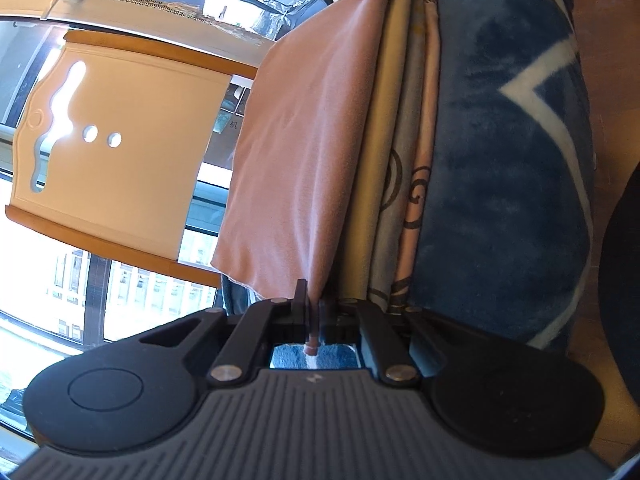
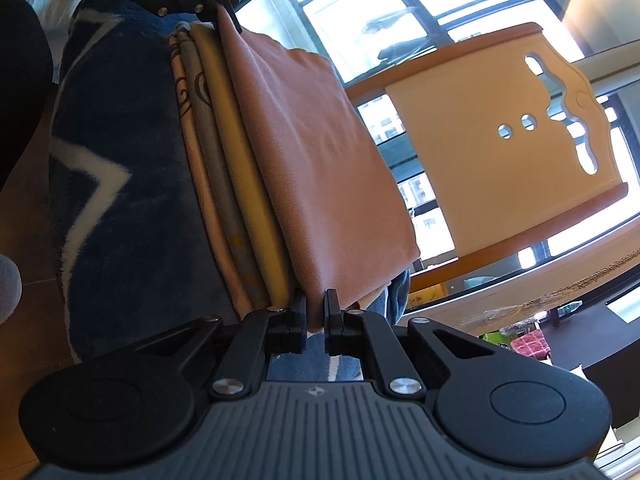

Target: Fold clothes

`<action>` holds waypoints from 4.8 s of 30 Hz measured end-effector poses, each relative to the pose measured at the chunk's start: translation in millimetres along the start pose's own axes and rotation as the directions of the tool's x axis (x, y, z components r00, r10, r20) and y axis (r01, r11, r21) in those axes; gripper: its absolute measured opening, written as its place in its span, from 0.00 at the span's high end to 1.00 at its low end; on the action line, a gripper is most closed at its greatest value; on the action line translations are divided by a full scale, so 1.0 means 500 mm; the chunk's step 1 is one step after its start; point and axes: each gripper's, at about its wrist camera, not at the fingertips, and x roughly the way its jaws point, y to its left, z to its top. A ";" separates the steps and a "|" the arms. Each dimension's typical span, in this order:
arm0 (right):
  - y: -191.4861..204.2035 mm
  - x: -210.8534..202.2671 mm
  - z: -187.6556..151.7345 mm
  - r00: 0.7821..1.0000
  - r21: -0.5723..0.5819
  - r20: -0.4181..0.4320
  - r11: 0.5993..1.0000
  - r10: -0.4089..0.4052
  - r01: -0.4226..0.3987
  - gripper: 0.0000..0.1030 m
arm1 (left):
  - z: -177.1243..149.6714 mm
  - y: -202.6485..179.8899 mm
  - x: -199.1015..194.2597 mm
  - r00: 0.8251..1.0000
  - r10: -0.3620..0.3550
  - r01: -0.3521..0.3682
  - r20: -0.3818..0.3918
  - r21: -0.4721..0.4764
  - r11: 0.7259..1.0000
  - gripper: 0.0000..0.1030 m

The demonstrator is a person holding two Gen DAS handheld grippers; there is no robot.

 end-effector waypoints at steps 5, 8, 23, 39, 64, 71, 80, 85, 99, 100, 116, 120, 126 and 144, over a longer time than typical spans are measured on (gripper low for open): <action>0.005 -0.006 -0.001 1.000 0.000 -0.002 1.000 -0.013 0.013 0.94 | -0.002 -0.002 -0.016 1.000 0.006 -0.006 -0.010 -0.012 1.000 0.95; 0.004 -0.008 -0.002 1.000 -0.003 -0.003 1.000 -0.022 0.022 0.94 | -0.009 -0.004 -0.028 1.000 0.012 -0.012 -0.011 -0.021 1.000 0.95; -0.011 -0.024 0.005 1.000 0.074 0.011 0.997 0.010 -0.011 0.95 | -0.005 -0.009 -0.031 1.000 0.002 -0.002 -0.014 -0.042 0.999 0.98; 0.005 -0.006 -0.001 1.000 0.081 -0.020 0.997 0.011 -0.010 0.95 | 0.005 -0.013 -0.056 1.000 -0.019 0.018 -0.023 -0.057 0.998 0.98; -0.064 -0.083 -0.119 0.951 0.981 0.083 0.142 0.299 -0.131 0.30 | -0.063 0.071 -0.107 0.956 -0.279 0.059 -0.092 -0.871 0.489 0.55; -0.060 -0.104 -0.088 0.950 0.982 0.089 0.132 0.301 -0.134 0.03 | -0.054 0.092 -0.120 0.960 -0.277 0.062 -0.045 -0.929 0.366 0.04; -0.061 -0.099 -0.055 0.939 0.984 0.074 0.131 0.335 -0.124 0.01 | -0.031 0.108 -0.141 0.954 -0.298 0.053 -0.038 -0.956 0.289 0.01; -0.064 -0.109 -0.031 0.936 0.977 0.091 0.150 0.341 -0.150 0.00 | -0.019 0.110 -0.155 0.956 -0.288 0.035 -0.049 -0.960 0.279 0.01; -0.078 -0.186 -0.031 0.941 0.980 0.106 0.125 0.322 -0.153 0.00 | 0.011 0.129 -0.231 0.963 -0.267 0.025 -0.045 -0.967 0.255 0.01; -0.081 -0.193 -0.031 0.942 0.981 0.104 0.123 0.318 -0.150 0.00 | 0.013 0.131 -0.238 0.963 -0.264 0.022 -0.049 -0.966 0.258 0.01; -0.123 -0.297 -0.008 0.965 0.975 0.081 0.182 0.251 -0.129 0.00 | 0.030 0.155 -0.329 0.972 -0.231 0.008 -0.053 -0.966 0.257 0.01; -0.117 -0.312 -0.004 0.966 0.971 0.067 0.207 0.248 -0.121 0.00 | 0.027 0.161 -0.352 0.974 -0.218 0.000 -0.058 -0.966 0.259 0.01; -0.103 -0.332 0.001 0.963 0.967 0.059 0.226 0.262 -0.121 0.00 | 0.024 0.160 -0.382 0.976 -0.210 -0.002 -0.061 -0.963 0.270 0.01; -0.096 -0.364 0.001 0.967 0.959 -0.108 0.281 0.229 0.041 0.00 | 0.022 0.146 -0.392 0.973 -0.212 -0.027 -0.091 -0.957 0.289 0.01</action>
